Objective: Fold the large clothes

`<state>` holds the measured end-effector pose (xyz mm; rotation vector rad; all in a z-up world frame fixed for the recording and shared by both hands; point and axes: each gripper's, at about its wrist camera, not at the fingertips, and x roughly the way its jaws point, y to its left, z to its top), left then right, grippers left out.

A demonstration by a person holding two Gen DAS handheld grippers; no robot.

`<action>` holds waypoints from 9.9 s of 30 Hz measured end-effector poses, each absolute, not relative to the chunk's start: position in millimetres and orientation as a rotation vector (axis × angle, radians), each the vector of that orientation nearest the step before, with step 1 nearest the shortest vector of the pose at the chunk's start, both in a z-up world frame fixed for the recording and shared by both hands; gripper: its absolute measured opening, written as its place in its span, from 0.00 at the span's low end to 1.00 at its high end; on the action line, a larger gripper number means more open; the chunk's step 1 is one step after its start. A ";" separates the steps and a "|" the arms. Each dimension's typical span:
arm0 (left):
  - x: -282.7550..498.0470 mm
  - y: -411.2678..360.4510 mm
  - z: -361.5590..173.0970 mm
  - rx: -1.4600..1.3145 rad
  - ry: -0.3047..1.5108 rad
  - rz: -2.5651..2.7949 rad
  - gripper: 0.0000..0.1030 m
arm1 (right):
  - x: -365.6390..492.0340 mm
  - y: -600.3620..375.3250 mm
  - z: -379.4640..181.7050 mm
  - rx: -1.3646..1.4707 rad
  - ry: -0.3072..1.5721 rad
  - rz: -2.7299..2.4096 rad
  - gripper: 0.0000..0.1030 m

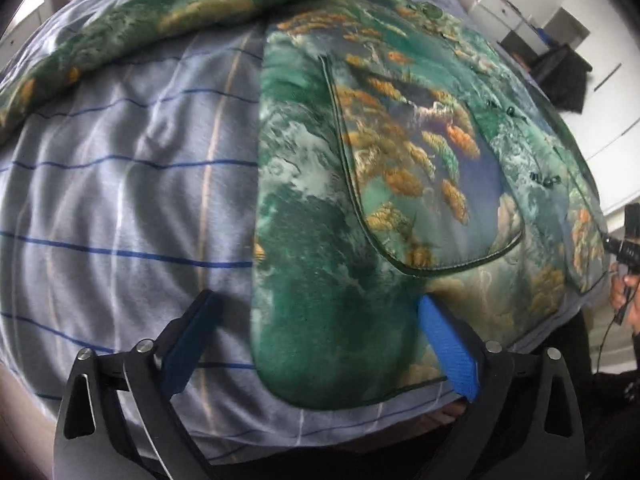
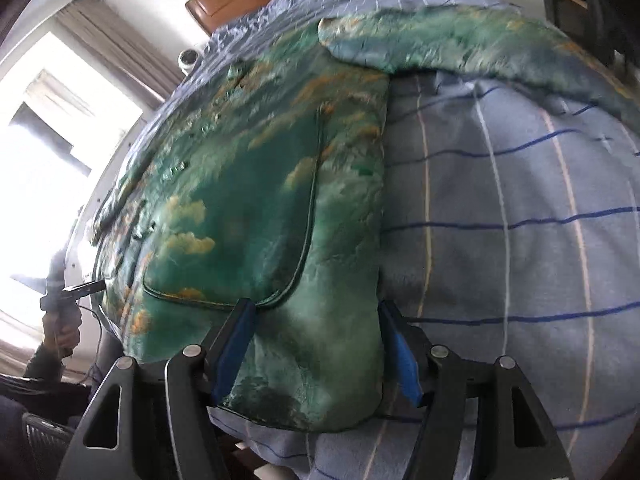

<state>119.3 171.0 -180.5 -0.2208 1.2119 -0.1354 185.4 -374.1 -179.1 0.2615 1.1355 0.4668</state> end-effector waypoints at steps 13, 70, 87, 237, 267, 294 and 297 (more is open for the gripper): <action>117.0 147.9 -158.3 -0.134 1.168 -0.214 0.14 | 148.1 -350.8 -138.4 0.026 1.068 0.425 0.12; 155.6 61.4 -61.3 0.028 0.744 0.046 0.99 | 173.6 -515.0 -36.8 0.320 0.616 -0.135 0.68; 144.2 47.1 -66.2 0.054 0.793 0.084 0.99 | 257.2 -669.3 -200.4 1.286 0.588 -0.396 0.48; 316.6 -20.3 -126.1 -0.016 0.971 -0.141 0.81 | 318.9 -276.7 -99.3 -0.038 0.877 0.285 0.76; 266.9 74.6 -112.7 -0.137 0.937 0.087 0.85 | 195.5 -211.8 -83.4 -0.103 0.816 0.361 0.76; 278.5 388.6 -175.0 -1.034 0.727 0.623 0.51 | 178.6 -179.1 -83.5 -0.199 0.839 0.418 0.76; 284.1 380.7 -166.5 -0.933 0.766 0.661 0.19 | 176.9 -173.2 -86.8 -0.202 0.847 0.434 0.76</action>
